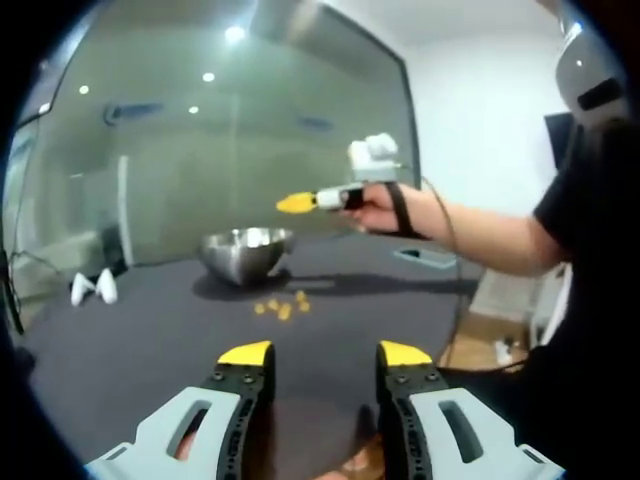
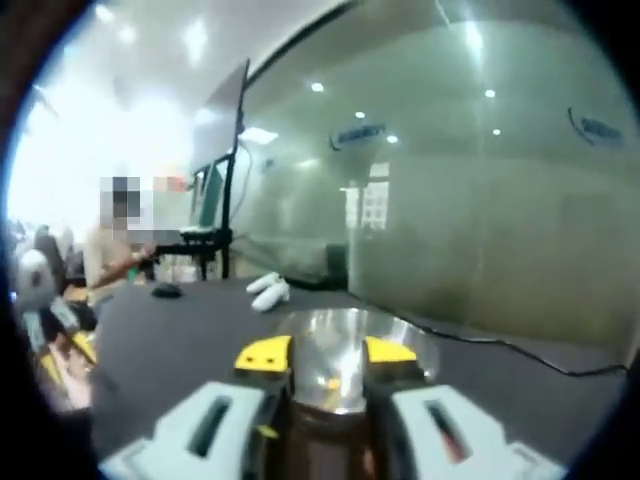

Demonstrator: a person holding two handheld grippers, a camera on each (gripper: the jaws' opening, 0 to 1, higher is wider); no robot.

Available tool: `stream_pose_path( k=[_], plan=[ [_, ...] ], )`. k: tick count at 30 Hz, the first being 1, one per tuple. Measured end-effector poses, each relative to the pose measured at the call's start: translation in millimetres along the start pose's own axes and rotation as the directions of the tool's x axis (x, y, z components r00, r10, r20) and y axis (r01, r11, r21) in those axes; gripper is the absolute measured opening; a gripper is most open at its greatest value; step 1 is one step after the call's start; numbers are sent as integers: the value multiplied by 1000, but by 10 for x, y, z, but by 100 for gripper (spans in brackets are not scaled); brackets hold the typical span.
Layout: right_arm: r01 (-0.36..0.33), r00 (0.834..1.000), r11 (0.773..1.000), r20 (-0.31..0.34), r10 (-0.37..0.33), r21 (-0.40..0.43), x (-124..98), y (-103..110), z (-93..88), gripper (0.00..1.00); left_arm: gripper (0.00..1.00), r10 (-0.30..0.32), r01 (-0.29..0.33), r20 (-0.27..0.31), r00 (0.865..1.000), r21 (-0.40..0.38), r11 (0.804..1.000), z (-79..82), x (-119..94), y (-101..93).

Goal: Pick up the QQ candy scattered on the table and place it into the stainless steel bowl on the table

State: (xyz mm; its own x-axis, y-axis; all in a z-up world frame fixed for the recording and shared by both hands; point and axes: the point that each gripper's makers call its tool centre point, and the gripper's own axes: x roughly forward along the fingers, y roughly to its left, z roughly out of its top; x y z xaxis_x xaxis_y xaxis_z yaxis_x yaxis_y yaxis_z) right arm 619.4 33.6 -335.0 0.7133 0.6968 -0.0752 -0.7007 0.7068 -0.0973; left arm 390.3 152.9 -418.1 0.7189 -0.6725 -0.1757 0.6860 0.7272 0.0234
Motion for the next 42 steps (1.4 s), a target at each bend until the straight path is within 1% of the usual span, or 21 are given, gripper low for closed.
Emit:
stream_pose_path(
  k=[3,5,8,10,14,16,19,21,25,27,29,31,34,38,39,42],
  plan=[
    [-26,1000,999,7,26,-19,-168,125,-10,27,42,4,-4,-5,1000,0,1000,-20,-18,25],
    [-38,999,999,-4,38,-11,-279,190,-54,27,42,11,-11,-8,1000,-5,1000,-34,-22,50],
    [-42,999,999,2,42,-20,-451,271,-85,27,42,14,-14,-6,1000,-7,1000,-27,-22,57],
    [-43,999,999,-17,42,-34,-547,305,-158,27,42,8,-8,3,1000,-8,1000,1,-20,44],
    [-66,997,997,-51,65,-29,-725,399,-386,27,42,9,-9,4,1000,-5,1000,2,-15,48],
    [-77,995,997,-57,77,2,-792,427,-516,27,42,10,-10,4,1000,-11,1000,-8,-12,56],
    [-84,991,996,-99,86,21,-859,452,-769,27,42,6,-6,0,1000,-14,1000,-17,-6,47],
    [-81,989,996,-121,85,36,-876,467,-872,27,42,1,-1,0,1000,-14,1000,-14,0,34],
    [-84,984,996,-157,89,35,-832,533,-1030,27,42,0,0,-5,1000,-13,1000,-18,32,29],
    [-96,981,995,-167,97,13,-777,569,-1067,26,42,-1,1,-6,1000,-11,1000,-11,47,21],
    [-103,979,995,-178,104,12,-703,592,-1109,25,42,-6,6,-3,1000,-9,1000,3,56,8],
    [-87,980,996,-176,89,22,-623,562,-1130,23,41,-8,8,-2,1000,-7,1000,8,60,3],
    [-94,977,995,-190,97,22,-501,546,-1161,23,41,-15,16,12,1000,-21,1000,34,56,-8],
    [-132,970,991,-205,128,-7,-332,605,-1184,21,41,-1,1,-9,1000,-14,1000,-41,66,29],
    [-136,967,991,-219,132,-3,-292,620,-1214,21,41,0,-1,-12,1000,-15,1000,-52,65,30],
    [-157,961,988,-231,154,6,-195,681,-1261,21,41,-1,1,-11,1000,-18,1000,-56,60,18]
  ],
)
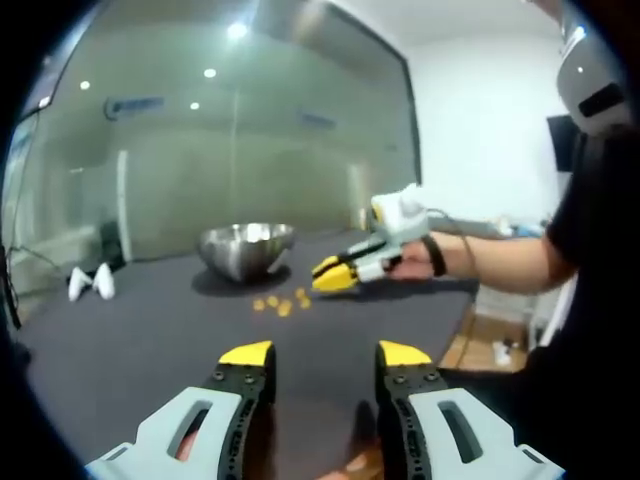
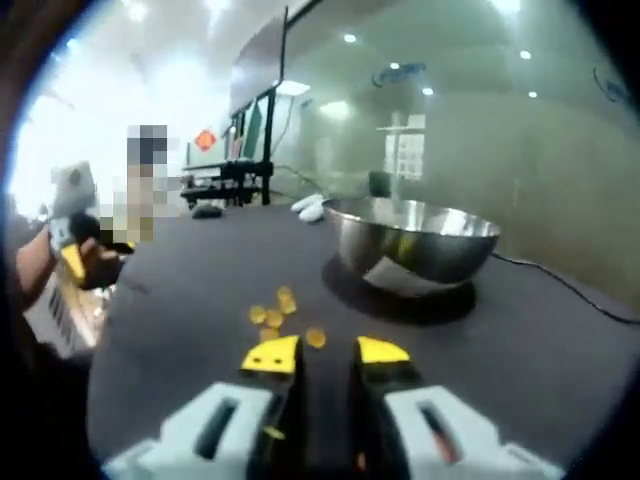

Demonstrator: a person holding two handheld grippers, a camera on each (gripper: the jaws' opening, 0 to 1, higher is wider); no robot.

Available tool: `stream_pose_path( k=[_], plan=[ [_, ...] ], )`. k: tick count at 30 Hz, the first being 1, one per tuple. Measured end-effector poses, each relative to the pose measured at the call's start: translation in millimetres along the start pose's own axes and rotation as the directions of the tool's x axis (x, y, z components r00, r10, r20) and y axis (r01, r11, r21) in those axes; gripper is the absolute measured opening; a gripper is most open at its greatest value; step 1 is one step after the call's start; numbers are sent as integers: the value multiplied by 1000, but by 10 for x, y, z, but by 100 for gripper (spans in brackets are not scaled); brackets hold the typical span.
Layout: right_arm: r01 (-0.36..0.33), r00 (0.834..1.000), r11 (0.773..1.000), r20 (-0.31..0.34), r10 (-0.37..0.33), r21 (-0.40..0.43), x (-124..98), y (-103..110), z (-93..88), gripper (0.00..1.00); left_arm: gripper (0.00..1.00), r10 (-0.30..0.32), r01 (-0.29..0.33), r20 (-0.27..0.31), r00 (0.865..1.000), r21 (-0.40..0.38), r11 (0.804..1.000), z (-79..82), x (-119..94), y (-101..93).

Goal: Pick up the QQ candy scattered on the table and place it into the stainless steel bowl on the table

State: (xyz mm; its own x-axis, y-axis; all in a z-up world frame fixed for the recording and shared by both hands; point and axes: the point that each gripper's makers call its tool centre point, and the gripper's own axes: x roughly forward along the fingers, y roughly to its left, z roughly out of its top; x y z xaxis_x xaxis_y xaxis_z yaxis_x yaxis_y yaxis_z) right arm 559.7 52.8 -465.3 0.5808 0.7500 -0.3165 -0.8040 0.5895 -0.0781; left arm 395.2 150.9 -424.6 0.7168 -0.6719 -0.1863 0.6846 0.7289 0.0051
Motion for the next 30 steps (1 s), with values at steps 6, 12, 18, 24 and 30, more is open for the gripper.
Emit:
stream_pose_path(
  k=[6,12,18,24,30],
  plan=[
    [-17,1000,1000,-9,17,21,152,38,5,15,41,15,-16,-1,1000,-5,1000,-22,-46,46],
    [-23,999,999,-35,22,-23,228,58,-40,9,41,29,-29,0,1000,-10,1000,-16,-103,91],
    [-24,999,999,-36,23,-22,228,53,-40,9,41,32,-32,-2,999,-13,999,-35,-99,88],
    [8,1000,1000,10,-8,-22,99,48,128,8,41,30,-30,7,1000,-9,1000,-3,-97,80],
    [43,992,999,120,-39,-33,-90,-5,505,8,41,21,-20,10,1000,-7,1000,3,-86,57]
  ],
)
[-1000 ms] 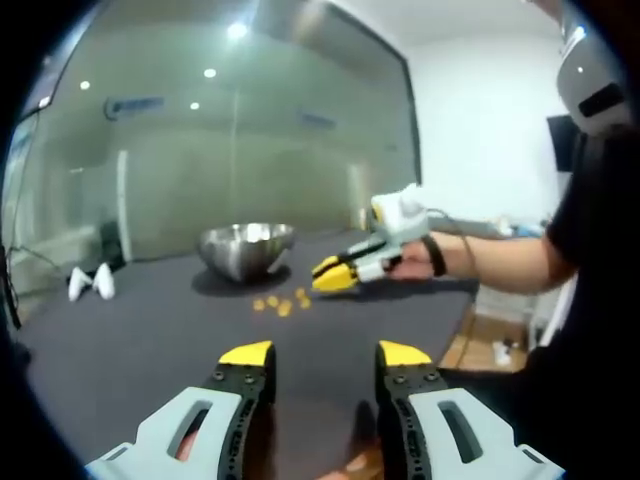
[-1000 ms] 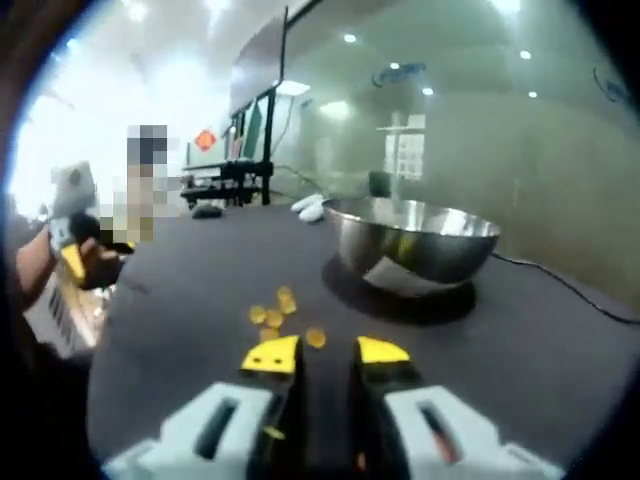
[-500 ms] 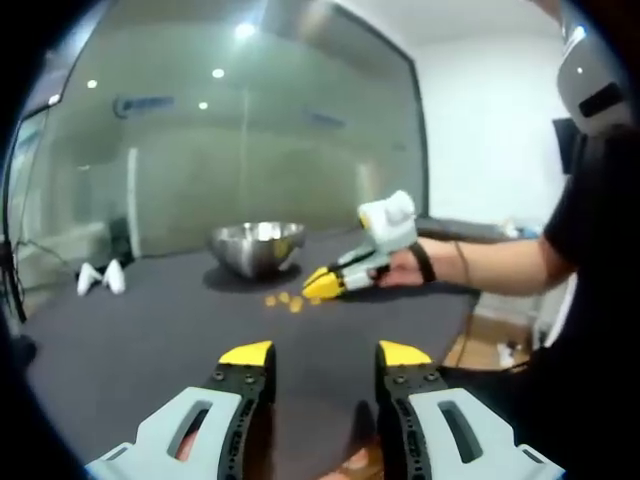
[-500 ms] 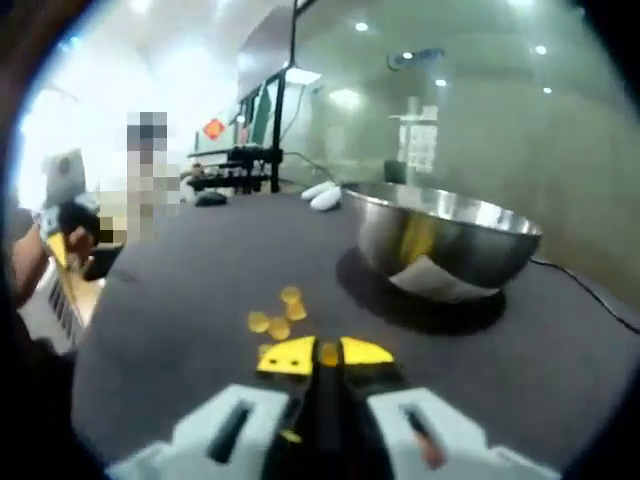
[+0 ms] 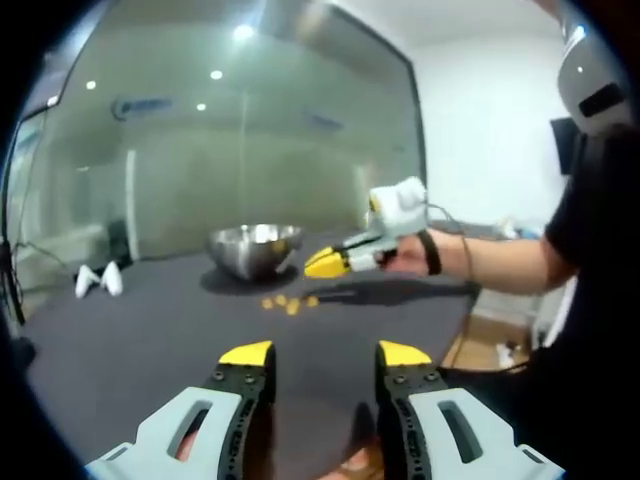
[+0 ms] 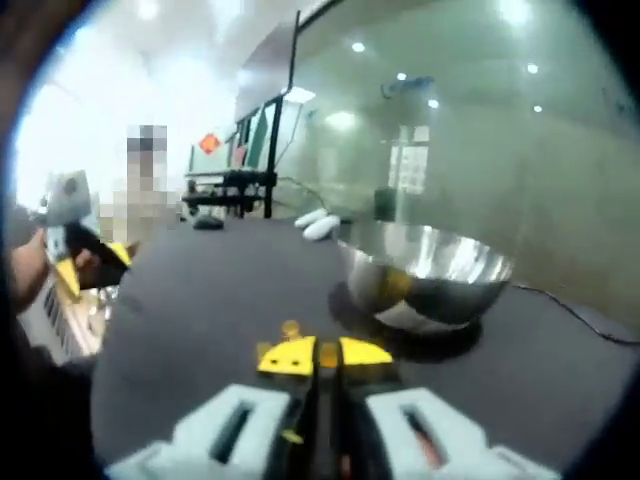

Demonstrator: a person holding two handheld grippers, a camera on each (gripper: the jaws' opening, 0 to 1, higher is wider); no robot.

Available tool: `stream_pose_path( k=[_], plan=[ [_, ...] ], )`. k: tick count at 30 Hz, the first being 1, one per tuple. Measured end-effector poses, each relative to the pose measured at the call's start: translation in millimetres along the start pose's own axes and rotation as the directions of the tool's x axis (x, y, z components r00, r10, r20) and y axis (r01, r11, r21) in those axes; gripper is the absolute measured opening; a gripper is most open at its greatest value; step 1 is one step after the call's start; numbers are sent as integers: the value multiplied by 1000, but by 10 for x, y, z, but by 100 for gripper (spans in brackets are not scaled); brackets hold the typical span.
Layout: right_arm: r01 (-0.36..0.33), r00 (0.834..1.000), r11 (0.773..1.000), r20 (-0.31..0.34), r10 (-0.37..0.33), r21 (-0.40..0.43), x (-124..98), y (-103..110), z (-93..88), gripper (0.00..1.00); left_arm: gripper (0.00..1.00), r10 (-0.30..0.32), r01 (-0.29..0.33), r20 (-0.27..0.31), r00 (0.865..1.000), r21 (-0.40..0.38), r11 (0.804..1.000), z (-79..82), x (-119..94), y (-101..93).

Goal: Pick up the QQ candy scattered on the table and place it into the stainless steel bowl on the table

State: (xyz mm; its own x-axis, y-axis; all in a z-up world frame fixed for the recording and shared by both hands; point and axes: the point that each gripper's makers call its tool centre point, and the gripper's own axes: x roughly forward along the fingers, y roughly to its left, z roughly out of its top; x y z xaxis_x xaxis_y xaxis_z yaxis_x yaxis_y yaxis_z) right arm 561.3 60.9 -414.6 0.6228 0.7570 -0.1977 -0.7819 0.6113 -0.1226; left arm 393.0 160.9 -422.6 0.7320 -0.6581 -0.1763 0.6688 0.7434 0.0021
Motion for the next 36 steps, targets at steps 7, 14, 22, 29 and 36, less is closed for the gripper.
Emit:
stream_pose_path(
  k=[7,14,22,29,36],
  plan=[
    [353,913,935,231,-335,-39,-157,-729,681,8,40,20,-20,32,999,0,1000,75,25,9],
    [344,914,938,241,-326,-35,120,-884,906,8,38,21,-22,30,999,12,1000,100,40,-22],
    [403,890,915,246,-383,-32,343,-1098,1068,8,39,-21,21,61,998,11,1000,151,8,-120],
    [384,890,923,282,-359,-37,461,-1075,1169,9,40,-8,7,55,998,13,1000,133,-2,-95],
    [337,905,941,276,-323,-4,382,-972,1139,20,41,-7,8,68,998,-5,1000,150,-2,-94]
  ],
)
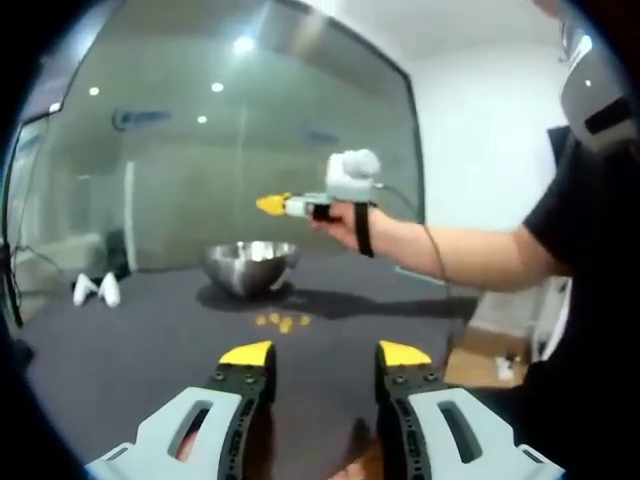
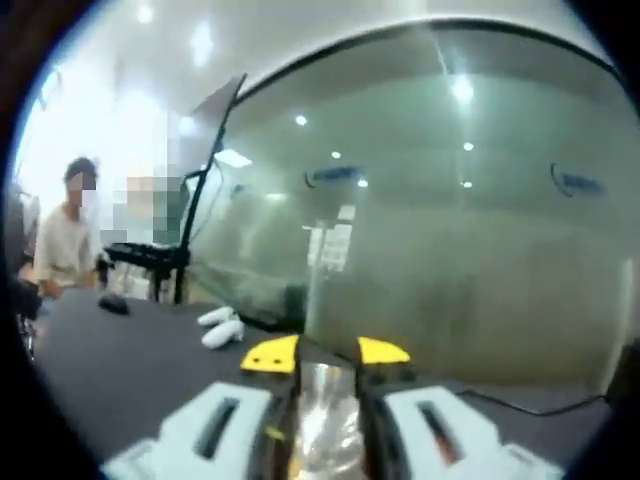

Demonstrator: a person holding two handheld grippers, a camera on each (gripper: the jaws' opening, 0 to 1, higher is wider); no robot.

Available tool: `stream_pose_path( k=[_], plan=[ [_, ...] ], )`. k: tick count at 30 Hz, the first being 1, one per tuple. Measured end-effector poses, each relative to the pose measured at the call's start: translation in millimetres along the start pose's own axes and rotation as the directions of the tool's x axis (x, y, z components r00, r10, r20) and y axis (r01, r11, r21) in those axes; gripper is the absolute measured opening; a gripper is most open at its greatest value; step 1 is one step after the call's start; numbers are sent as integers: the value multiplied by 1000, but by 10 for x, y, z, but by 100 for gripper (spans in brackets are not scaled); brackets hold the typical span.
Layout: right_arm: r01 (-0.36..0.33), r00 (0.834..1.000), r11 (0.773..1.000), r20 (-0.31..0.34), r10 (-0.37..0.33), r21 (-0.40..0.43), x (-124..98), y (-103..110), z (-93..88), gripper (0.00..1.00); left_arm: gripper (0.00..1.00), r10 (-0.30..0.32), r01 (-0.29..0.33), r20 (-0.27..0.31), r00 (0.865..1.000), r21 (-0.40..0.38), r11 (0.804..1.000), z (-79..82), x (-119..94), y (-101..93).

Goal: Pick up the QQ candy scattered on the table and place it into the stainless steel bowl on the table

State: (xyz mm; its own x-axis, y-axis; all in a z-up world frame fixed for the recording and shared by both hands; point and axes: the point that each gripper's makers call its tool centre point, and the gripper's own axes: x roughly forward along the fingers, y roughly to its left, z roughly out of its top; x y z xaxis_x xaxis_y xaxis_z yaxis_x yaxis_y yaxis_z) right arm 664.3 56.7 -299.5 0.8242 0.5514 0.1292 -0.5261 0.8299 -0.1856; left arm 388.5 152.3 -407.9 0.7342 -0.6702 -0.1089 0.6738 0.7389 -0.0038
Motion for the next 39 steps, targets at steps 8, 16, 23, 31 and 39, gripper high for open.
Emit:
stream_pose_path(
  k=[8,16,23,31,39],
  plan=[
    [-87,996,986,-25,91,142,-228,108,-67,17,41,0,0,-15,1000,6,1000,-53,-5,-8],
    [-246,960,954,-93,264,171,-821,402,-180,24,40,-6,6,-10,1000,10,1000,-7,23,-38],
    [-308,934,938,-139,330,157,-1301,490,-446,22,40,-7,8,-39,999,22,1000,-69,68,-41],
    [-329,901,929,-238,362,167,-1599,618,-846,22,40,-5,5,-10,1000,26,1000,30,79,-11],
    [-393,868,902,-252,427,177,-1725,810,-867,22,41,-27,30,-42,999,70,997,5,122,-51]
  ],
)
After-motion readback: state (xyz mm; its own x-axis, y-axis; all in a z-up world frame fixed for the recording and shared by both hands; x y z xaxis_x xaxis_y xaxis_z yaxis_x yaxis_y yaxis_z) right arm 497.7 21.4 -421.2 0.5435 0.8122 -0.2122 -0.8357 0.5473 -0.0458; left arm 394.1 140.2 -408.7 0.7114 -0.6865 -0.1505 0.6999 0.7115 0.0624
